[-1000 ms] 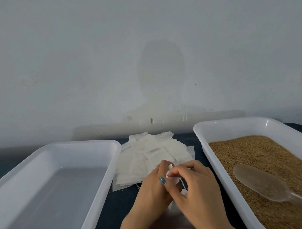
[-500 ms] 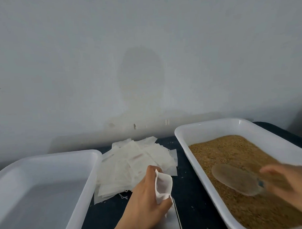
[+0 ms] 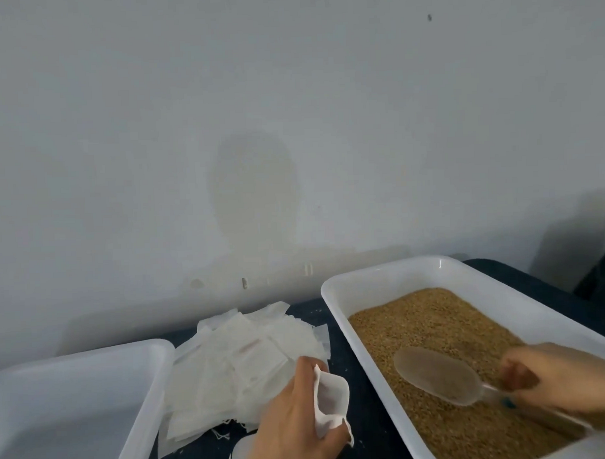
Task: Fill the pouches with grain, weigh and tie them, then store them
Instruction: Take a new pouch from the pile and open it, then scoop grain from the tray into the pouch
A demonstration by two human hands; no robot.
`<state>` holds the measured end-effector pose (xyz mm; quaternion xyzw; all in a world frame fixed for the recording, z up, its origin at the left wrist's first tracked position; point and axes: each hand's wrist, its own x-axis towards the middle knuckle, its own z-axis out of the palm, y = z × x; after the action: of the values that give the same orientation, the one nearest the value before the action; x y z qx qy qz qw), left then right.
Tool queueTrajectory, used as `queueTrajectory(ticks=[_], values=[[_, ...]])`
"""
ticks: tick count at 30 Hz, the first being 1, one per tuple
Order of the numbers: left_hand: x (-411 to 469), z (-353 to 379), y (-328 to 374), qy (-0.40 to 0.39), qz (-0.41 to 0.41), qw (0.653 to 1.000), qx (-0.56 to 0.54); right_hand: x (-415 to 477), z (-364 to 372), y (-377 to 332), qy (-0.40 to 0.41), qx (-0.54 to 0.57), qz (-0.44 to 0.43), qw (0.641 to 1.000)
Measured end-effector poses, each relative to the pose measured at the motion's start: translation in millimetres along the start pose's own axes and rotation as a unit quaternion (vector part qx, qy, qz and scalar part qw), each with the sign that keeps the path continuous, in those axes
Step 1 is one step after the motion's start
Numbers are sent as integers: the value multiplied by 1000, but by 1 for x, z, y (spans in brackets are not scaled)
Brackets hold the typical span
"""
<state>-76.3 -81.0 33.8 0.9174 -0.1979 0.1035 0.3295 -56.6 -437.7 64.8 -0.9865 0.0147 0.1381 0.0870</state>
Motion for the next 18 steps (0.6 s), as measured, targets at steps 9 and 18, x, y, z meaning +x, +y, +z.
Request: queueTrajectory(ticks=[9, 18], values=[[14, -4, 17, -53, 11, 999, -6, 10, 1, -36, -59, -137, -22, 989], [21, 7, 25, -26, -49, 997, 50, 10, -10, -29, -24, -147, -60, 987]])
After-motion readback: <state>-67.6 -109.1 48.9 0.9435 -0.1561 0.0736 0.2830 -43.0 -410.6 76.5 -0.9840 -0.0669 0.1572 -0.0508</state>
